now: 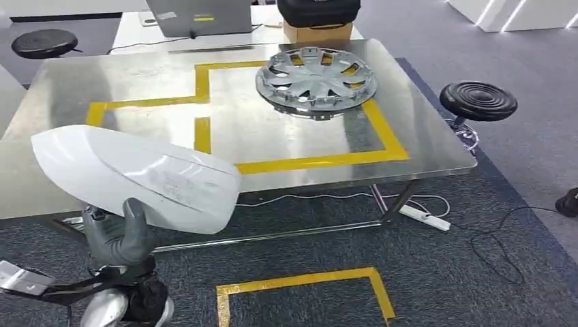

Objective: Take the parts from the cabinet and place them on the table.

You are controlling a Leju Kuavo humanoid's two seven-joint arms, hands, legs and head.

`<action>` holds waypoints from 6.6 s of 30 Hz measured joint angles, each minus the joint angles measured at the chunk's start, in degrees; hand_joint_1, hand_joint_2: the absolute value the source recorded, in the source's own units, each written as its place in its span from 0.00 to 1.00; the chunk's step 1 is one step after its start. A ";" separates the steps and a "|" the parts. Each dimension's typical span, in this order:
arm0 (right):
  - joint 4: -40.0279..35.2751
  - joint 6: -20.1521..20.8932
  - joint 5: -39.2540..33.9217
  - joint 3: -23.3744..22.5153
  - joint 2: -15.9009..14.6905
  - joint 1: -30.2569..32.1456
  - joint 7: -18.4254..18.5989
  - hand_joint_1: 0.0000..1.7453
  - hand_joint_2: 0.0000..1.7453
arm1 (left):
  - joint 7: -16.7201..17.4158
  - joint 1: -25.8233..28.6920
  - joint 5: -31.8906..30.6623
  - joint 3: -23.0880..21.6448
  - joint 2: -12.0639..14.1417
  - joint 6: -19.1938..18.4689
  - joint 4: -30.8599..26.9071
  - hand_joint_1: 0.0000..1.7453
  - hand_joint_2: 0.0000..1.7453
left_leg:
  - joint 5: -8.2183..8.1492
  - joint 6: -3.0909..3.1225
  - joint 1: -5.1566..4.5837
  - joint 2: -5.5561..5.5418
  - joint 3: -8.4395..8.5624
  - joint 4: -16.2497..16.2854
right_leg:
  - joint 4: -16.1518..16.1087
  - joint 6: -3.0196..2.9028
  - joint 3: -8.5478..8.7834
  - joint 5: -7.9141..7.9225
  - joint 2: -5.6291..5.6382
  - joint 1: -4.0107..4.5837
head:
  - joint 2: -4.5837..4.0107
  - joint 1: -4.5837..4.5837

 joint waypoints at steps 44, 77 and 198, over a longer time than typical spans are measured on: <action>0.00 0.37 1.18 0.87 0.26 -0.04 -0.96 0.00 1.00 | -0.55 0.67 -5.03 1.40 -1.90 -5.99 -3.89 1.00 1.00 | -4.74 -2.27 -0.18 -0.04 -6.63 13.58 | -2.93 -2.40 1.37 -0.13 0.23 -0.20 | 0.00 -0.18; 0.00 0.92 0.96 0.85 0.42 0.13 -1.53 0.00 1.00 | -0.55 0.75 -5.92 1.68 -2.01 -3.37 -4.42 1.00 1.00 | 4.30 -1.78 -0.26 0.29 -4.87 3.91 | -3.01 -1.81 5.29 -3.76 0.68 -0.33 | 0.00 -0.04; 0.00 4.44 5.99 4.90 0.70 -1.93 -1.35 0.00 1.00 | 28.07 -34.91 -74.06 -4.87 1.51 38.20 37.36 1.00 1.00 | -7.19 -2.89 -0.11 -0.01 -10.28 18.47 | -2.43 -2.39 -0.05 0.51 0.45 -0.20 | 0.00 0.57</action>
